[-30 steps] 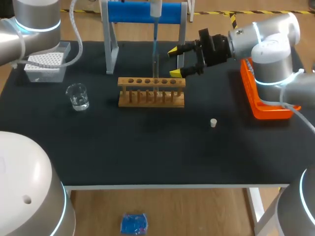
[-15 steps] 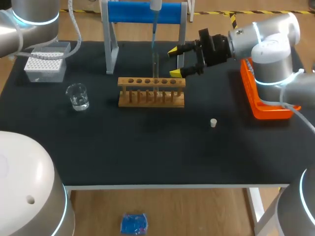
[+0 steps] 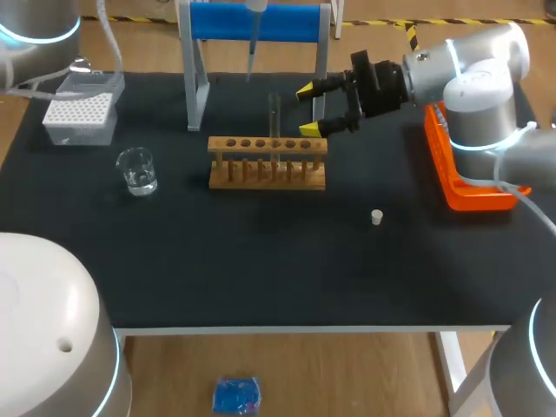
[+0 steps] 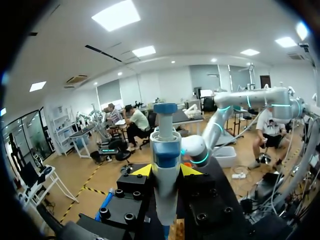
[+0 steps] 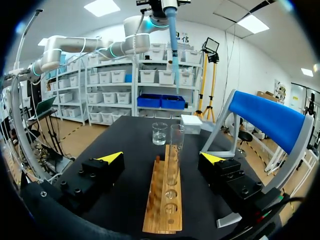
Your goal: Invert the test tube, pick up the pipette, mount the tip to pipette, aspirate from beaker and dispense into the tube, eject the tip, return the pipette, and cap with the stopper.
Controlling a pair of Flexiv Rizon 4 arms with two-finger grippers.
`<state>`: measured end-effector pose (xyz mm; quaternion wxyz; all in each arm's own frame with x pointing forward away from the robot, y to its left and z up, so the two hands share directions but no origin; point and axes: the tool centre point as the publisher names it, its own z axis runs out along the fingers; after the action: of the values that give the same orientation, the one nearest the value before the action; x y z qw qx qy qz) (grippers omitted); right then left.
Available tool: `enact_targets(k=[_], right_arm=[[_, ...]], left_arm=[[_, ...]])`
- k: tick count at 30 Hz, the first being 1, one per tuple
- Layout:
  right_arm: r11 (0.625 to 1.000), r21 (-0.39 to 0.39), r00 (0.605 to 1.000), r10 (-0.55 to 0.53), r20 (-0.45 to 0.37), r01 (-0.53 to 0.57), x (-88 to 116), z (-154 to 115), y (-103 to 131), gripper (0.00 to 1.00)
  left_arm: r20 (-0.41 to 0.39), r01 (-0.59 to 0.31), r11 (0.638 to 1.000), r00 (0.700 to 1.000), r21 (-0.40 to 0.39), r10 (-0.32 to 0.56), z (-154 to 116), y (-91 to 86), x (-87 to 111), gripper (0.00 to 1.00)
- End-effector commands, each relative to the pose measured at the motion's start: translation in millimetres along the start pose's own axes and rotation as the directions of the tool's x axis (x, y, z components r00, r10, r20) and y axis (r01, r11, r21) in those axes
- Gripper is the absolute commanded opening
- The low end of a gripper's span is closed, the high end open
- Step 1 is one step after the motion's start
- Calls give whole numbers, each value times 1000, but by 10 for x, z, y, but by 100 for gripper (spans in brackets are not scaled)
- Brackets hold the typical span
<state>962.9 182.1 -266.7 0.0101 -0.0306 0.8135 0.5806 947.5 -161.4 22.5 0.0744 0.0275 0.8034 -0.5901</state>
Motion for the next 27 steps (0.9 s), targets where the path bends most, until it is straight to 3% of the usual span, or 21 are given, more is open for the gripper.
enact_targets(k=[1, 7, 13, 19, 27], right_arm=[[1000, 0, 1000, 0, -1, 0, -2, -2, -4, 100], [1000, 0, 1000, 0, -1, 0, -2, -2, -4, 100], [1000, 0, 1000, 0, -1, 0, -2, -2, -4, 100], [1000, 0, 1000, 0, -1, 0, -2, -2, -4, 100], [1000, 0, 1000, 0, -1, 0, -2, -2, -4, 100]], left_arm=[[75, 10, 1000, 997, -3, -10, -249, 47, 322, 0], [116, 49, 999, 992, 7, -49, -440, 239, 599, 0], [96, 66, 997, 993, 51, -71, -499, 523, 865, 0], [28, 76, 993, 997, 87, -79, -425, 789, 1066, 0], [-1, 93, 987, 996, 129, -94, -199, 1038, 1191, 0]])
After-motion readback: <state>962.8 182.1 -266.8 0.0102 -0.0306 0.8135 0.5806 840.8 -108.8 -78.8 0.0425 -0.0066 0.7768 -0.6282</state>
